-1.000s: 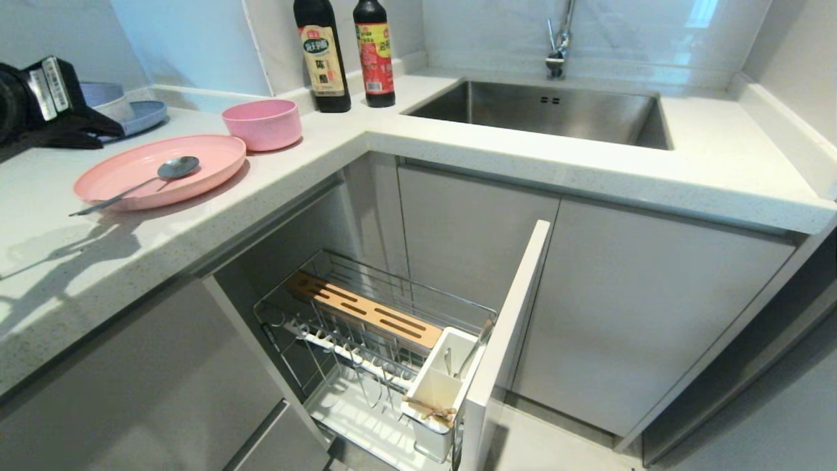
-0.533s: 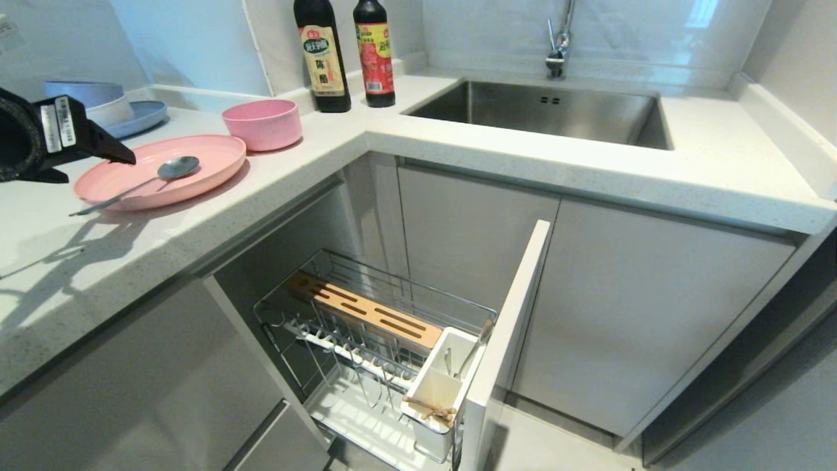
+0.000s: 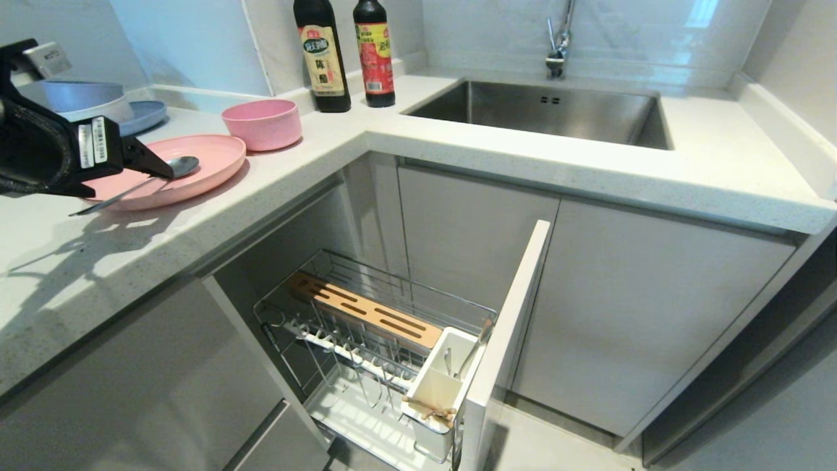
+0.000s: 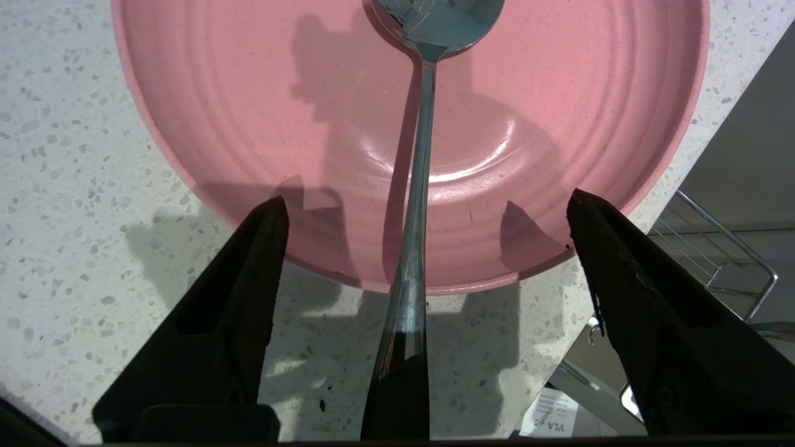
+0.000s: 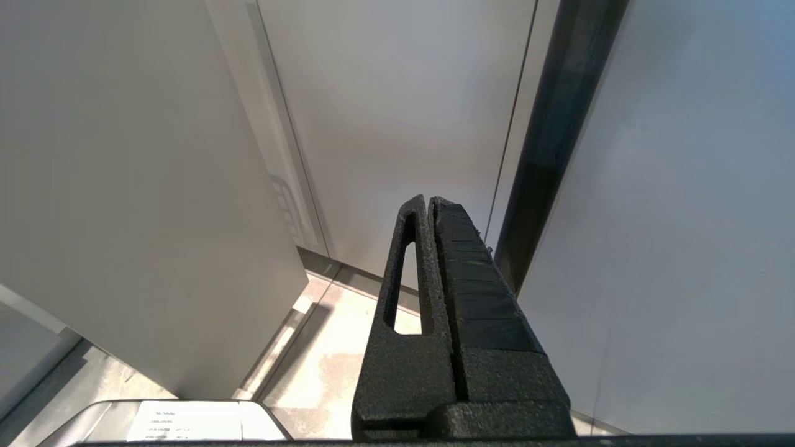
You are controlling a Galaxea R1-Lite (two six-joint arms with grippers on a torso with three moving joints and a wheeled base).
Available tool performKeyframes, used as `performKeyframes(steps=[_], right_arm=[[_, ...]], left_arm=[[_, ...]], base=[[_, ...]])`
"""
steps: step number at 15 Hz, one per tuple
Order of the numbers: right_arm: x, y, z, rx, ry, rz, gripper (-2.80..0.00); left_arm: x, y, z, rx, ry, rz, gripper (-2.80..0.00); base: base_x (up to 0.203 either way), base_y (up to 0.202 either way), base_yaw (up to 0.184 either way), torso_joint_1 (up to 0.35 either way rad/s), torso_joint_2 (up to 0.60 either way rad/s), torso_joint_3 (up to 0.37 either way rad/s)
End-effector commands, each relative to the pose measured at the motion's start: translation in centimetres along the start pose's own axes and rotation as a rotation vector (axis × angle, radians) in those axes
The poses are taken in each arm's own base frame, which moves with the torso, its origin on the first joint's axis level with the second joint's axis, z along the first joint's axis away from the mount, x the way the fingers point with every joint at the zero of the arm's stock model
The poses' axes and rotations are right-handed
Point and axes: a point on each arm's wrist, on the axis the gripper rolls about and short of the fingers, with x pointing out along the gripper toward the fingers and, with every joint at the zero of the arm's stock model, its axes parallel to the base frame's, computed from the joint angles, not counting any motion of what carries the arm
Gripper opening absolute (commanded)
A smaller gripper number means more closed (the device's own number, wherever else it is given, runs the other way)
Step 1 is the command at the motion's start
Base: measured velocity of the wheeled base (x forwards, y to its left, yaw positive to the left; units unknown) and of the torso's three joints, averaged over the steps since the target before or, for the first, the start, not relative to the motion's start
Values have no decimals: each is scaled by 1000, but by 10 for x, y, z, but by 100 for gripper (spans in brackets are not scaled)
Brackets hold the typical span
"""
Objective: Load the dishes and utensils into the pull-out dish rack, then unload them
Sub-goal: Pick up the spoon and place it in the cupboard
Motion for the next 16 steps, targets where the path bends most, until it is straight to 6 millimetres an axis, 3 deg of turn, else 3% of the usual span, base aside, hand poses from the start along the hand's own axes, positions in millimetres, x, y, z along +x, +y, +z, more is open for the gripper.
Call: performKeyframes(steps=[1, 11, 12, 16], right_arm=[[0, 0, 0, 0, 1, 0, -280], [0, 0, 0, 0, 1, 0, -280], [0, 0, 0, 0, 1, 0, -280], [0, 0, 0, 0, 1, 0, -280]], left_arm=[[5, 0, 0, 0, 15, 2, 0], [13, -1, 0, 3, 28, 4, 0], [13, -1, 0, 4, 29, 4, -280], [13, -1, 0, 4, 28, 5, -280]], base=[[0, 0, 0, 0, 0, 0], [0, 0, 0, 0, 0, 0], [0, 0, 0, 0, 0, 0], [0, 0, 0, 0, 0, 0]])
